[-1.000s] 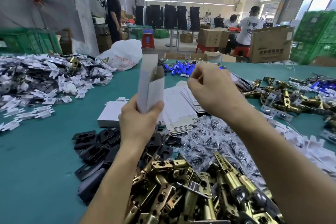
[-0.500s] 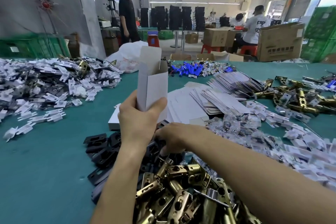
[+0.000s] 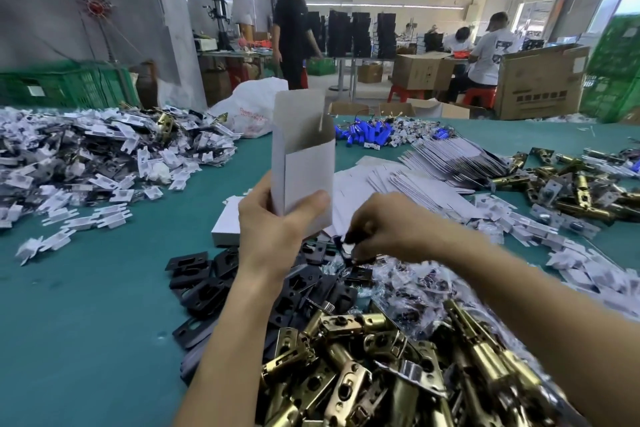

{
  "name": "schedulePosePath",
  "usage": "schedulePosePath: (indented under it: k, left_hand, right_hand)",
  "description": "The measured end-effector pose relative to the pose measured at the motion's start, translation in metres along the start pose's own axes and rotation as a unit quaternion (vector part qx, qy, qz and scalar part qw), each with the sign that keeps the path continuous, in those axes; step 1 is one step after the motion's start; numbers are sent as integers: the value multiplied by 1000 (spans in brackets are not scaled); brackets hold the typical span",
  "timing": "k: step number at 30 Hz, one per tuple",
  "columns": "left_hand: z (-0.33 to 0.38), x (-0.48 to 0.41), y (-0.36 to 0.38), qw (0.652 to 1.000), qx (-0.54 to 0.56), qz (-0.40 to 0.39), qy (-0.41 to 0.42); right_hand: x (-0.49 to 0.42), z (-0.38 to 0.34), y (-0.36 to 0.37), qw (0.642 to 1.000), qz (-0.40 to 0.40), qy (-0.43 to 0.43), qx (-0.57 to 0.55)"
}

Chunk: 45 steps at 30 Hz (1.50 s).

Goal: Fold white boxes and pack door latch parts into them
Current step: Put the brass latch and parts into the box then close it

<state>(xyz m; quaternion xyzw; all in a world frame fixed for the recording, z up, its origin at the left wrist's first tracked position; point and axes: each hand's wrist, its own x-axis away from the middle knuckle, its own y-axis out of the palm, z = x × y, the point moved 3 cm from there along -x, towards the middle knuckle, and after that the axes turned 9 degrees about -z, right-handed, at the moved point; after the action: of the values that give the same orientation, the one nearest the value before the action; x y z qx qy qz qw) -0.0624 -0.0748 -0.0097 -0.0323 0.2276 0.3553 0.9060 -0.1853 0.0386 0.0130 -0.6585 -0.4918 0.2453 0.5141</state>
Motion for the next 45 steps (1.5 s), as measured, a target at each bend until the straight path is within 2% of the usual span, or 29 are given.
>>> schedulePosePath:
  k: [3,5,6,8,12,15,19,23,27,30,35,38,42,45]
  left_hand:
    - [-1,5,9,996,-32,-64,56]
    - [-2,8,13,991,-57,-90,77]
    - [-4,9,15,990,-61,-96,80]
    - [-5,10,16,989,-65,-103,82]
    - [-3,12,19,987,-73,-113,82]
    - [-3,12,20,987,-73,-124,73]
    - [-2,13,23,984,-78,-150,65]
    - [-3,14,26,981,-53,-183,44]
    - [-5,16,28,980,-3,-201,5]
    - [-5,16,27,980,8,-196,0]
    - [-6,16,27,979,20,-204,-13]
    - [-7,17,30,977,20,-210,-20]
    - [-8,16,28,980,19,-199,-23]
    - [-12,15,25,984,50,-169,-34]
  right_hand:
    - [42,12,-47,982,158,-34,-96]
    - [71,13,-65,939,245,-94,-224]
    - [83,10,-69,916,268,-131,-268]
    - [99,-1,-72,899,288,-196,-267]
    - [108,-22,-70,896,288,-259,-216]
    - [107,-27,-74,885,322,-248,-227]
    - [102,-28,-78,889,348,-231,-185]
    - [94,-35,-77,912,329,-237,-63]
    - [82,-42,-77,934,278,-208,85]
    - [78,-42,-79,937,272,-203,78]
    - [78,-36,-79,939,271,-211,-8]
    - [76,-36,-78,938,272,-213,30]
    - [70,-43,-72,948,225,-219,54]
    - [75,-36,-77,935,282,-214,9]
